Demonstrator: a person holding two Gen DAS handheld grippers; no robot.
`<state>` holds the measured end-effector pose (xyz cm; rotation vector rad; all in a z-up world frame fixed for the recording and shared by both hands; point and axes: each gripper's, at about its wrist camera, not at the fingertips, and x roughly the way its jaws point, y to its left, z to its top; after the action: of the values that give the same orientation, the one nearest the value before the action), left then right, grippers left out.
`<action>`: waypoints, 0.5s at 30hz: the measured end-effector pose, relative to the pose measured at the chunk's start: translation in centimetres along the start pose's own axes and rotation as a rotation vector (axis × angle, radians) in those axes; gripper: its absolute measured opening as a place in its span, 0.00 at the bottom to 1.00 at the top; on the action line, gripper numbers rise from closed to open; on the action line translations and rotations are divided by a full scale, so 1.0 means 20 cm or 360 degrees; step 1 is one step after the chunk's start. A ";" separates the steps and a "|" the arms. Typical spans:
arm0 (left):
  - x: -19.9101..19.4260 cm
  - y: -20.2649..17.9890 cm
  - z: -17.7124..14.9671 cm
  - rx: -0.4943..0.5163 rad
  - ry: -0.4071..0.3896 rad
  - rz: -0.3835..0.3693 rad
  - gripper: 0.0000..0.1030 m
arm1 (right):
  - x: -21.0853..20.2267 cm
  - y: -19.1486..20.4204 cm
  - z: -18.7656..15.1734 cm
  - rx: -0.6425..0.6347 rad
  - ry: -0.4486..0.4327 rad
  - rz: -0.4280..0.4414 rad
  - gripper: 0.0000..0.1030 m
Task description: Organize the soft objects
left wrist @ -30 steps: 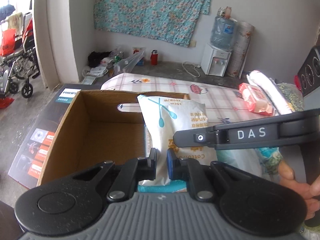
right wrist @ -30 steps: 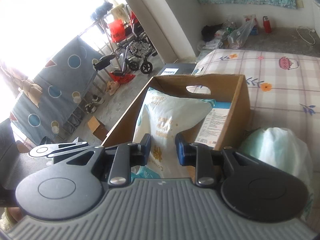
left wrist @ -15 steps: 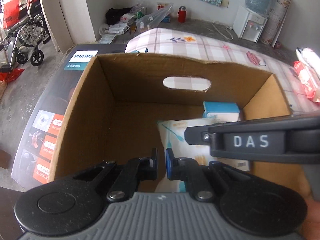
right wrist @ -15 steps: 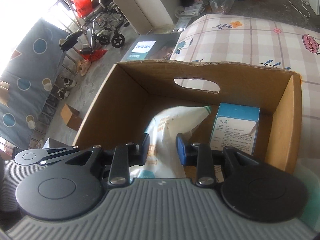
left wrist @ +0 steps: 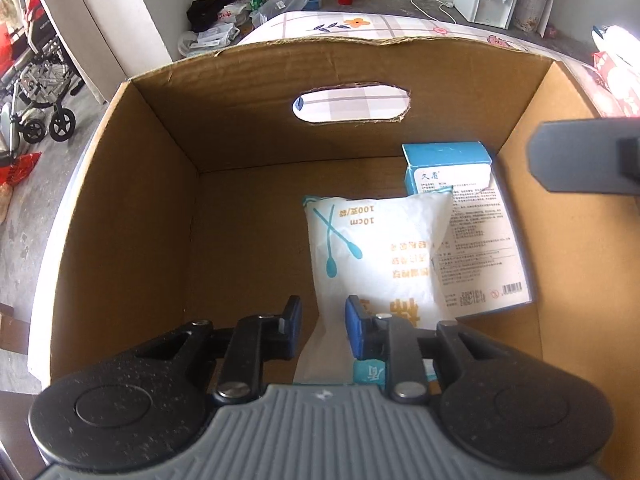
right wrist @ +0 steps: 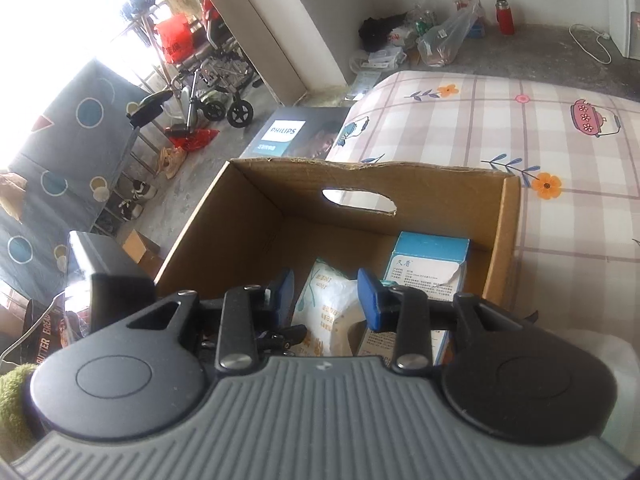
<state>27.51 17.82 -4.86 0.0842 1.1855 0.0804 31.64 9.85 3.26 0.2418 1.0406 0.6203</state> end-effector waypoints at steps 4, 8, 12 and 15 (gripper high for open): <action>0.02 -0.01 0.04 -0.0016 -0.0024 0.0030 0.25 | -0.08 -0.03 -0.03 0.0013 -0.0026 0.0016 0.33; 0.03 -0.01 0.08 -0.0039 -0.0036 0.0058 0.25 | -0.10 -0.05 -0.05 0.0041 -0.0031 0.0038 0.33; 0.05 0.00 0.12 -0.0075 -0.0042 0.0102 0.25 | -0.11 -0.06 -0.08 0.0061 -0.0034 0.0042 0.33; 0.07 0.00 0.15 -0.0094 -0.0049 0.0157 0.25 | -0.11 -0.06 -0.08 0.0070 -0.0038 0.0044 0.33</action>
<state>30.79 18.00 -5.06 0.0917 1.1470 0.2000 29.83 7.35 3.50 0.3016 1.0301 0.6185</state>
